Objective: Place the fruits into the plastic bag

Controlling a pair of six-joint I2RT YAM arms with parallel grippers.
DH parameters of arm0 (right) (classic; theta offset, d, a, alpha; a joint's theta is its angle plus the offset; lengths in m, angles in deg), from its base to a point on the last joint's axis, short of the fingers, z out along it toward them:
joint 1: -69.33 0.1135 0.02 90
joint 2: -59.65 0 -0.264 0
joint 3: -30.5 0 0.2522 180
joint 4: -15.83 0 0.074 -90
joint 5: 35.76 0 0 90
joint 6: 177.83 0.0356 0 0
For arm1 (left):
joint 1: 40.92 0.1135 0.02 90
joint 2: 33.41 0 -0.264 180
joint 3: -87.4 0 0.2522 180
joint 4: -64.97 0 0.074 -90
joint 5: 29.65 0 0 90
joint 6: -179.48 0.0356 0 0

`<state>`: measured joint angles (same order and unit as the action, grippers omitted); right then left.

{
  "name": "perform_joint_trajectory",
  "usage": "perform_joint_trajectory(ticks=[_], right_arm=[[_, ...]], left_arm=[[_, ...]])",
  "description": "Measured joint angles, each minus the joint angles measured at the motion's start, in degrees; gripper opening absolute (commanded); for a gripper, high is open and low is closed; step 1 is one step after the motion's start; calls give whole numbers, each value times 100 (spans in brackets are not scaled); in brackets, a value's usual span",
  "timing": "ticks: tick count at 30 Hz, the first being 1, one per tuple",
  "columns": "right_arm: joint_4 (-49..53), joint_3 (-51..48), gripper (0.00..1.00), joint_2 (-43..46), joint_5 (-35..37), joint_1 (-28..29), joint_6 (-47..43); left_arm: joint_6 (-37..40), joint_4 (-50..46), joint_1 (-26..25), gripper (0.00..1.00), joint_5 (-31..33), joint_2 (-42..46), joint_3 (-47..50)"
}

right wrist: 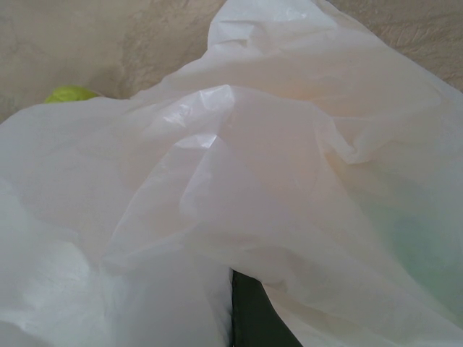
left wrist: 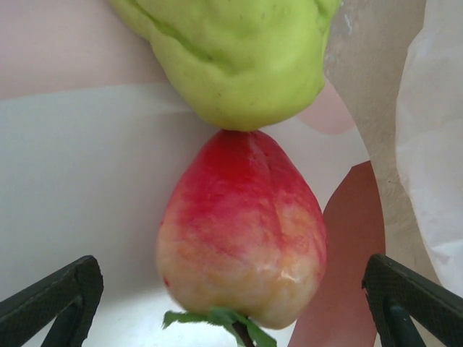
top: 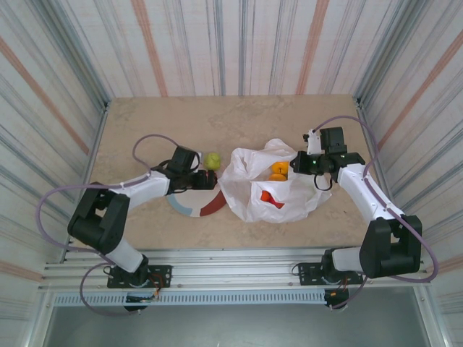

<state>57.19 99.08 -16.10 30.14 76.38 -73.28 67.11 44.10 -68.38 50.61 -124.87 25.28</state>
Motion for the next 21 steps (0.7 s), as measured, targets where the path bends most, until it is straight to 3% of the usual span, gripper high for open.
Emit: perform_joint_trajectory(ticks=[11,21], right_arm=[[0,0,0,0,-2,0,0],[-2,0,0,-2,-2,0,0]], left_arm=[[-17,306,-79,77,-144,-391,-122],[-37,402,-79,53,-192,-470,-155]])
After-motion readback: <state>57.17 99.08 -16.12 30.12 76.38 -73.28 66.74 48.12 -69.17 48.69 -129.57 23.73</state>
